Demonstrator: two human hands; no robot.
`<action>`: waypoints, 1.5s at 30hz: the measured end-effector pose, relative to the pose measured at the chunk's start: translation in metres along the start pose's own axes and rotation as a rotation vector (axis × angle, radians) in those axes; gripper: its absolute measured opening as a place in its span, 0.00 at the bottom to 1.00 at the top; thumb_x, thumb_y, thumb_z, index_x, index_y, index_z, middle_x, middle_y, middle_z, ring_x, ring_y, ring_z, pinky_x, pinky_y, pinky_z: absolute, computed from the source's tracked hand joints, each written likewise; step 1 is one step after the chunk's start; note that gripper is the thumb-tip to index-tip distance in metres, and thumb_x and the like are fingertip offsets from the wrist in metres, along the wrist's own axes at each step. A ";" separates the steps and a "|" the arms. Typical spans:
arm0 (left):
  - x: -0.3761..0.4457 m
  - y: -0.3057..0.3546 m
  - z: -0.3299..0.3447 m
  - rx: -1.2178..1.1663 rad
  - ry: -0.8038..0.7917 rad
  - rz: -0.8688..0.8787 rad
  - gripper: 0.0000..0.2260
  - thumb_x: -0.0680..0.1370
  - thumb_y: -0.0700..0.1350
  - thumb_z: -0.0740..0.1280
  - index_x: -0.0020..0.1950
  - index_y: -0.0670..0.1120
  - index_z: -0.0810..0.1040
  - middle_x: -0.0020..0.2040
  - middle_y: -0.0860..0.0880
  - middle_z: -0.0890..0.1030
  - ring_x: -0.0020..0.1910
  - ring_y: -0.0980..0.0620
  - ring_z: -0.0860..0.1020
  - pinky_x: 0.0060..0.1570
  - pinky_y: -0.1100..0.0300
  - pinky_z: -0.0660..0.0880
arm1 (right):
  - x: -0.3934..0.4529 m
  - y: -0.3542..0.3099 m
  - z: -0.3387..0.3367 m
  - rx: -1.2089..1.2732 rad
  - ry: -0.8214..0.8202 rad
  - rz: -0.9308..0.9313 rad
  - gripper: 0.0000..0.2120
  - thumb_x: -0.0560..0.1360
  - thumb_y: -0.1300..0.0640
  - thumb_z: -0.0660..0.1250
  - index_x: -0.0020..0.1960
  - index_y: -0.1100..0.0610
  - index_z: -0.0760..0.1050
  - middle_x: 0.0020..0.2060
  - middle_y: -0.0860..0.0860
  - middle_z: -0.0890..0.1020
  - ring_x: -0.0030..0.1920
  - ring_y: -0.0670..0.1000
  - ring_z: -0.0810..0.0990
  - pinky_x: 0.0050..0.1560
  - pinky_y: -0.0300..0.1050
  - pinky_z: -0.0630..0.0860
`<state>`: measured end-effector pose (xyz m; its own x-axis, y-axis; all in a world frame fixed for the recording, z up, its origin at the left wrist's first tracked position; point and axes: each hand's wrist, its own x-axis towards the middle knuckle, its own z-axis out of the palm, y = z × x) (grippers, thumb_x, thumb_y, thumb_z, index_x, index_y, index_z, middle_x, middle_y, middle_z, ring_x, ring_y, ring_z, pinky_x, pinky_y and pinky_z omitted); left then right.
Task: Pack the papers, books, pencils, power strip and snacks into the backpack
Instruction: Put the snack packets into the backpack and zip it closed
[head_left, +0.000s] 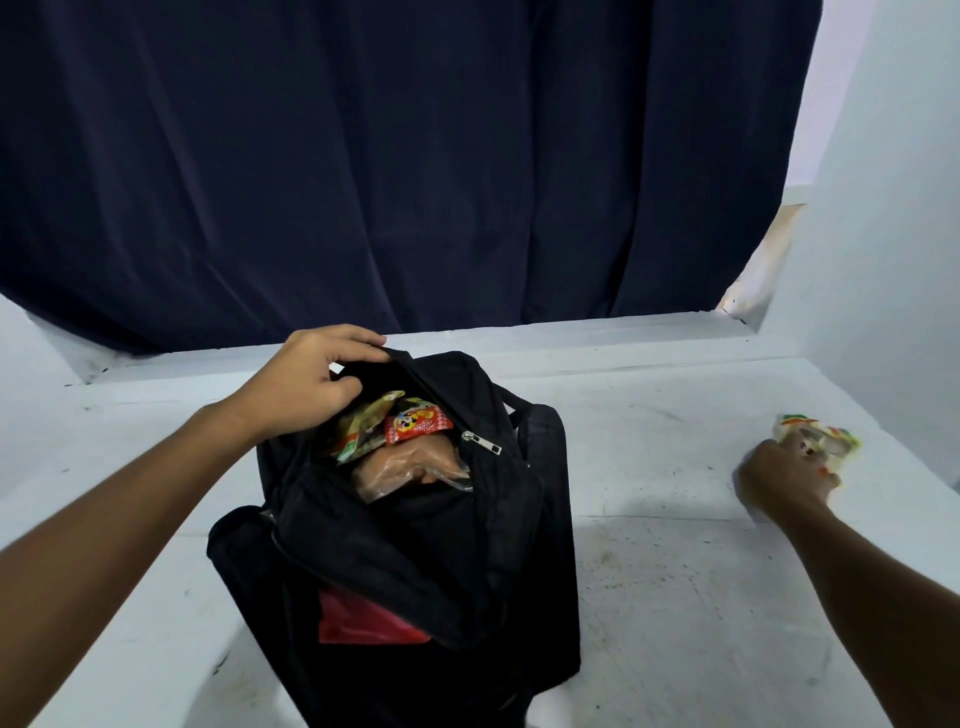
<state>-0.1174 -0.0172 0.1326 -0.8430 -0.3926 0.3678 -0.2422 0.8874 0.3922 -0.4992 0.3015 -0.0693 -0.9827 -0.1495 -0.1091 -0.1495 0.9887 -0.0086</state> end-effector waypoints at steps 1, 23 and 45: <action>0.000 0.000 0.000 0.002 -0.003 0.003 0.21 0.71 0.27 0.64 0.58 0.45 0.83 0.62 0.54 0.78 0.62 0.55 0.75 0.50 0.68 0.72 | -0.004 -0.001 0.001 -0.022 0.034 -0.028 0.19 0.72 0.59 0.64 0.63 0.60 0.73 0.71 0.61 0.61 0.69 0.68 0.61 0.63 0.66 0.66; -0.004 0.007 -0.007 0.024 -0.087 0.011 0.22 0.72 0.29 0.63 0.61 0.46 0.81 0.59 0.58 0.76 0.62 0.57 0.72 0.60 0.62 0.72 | -0.145 -0.144 -0.126 1.344 0.027 -0.853 0.06 0.71 0.69 0.70 0.41 0.59 0.82 0.39 0.55 0.84 0.37 0.45 0.81 0.43 0.38 0.76; -0.006 0.011 -0.028 0.022 -0.296 0.036 0.28 0.73 0.27 0.59 0.69 0.49 0.75 0.70 0.59 0.71 0.70 0.62 0.67 0.66 0.67 0.67 | -0.293 -0.236 -0.127 -0.133 0.176 -1.088 0.20 0.80 0.59 0.57 0.70 0.66 0.67 0.70 0.67 0.66 0.70 0.65 0.64 0.66 0.55 0.66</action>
<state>-0.1014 -0.0117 0.1581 -0.9537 -0.2764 0.1181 -0.2174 0.9056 0.3641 -0.1903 0.1114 0.0908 -0.3198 -0.9468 0.0348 -0.9422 0.3217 0.0942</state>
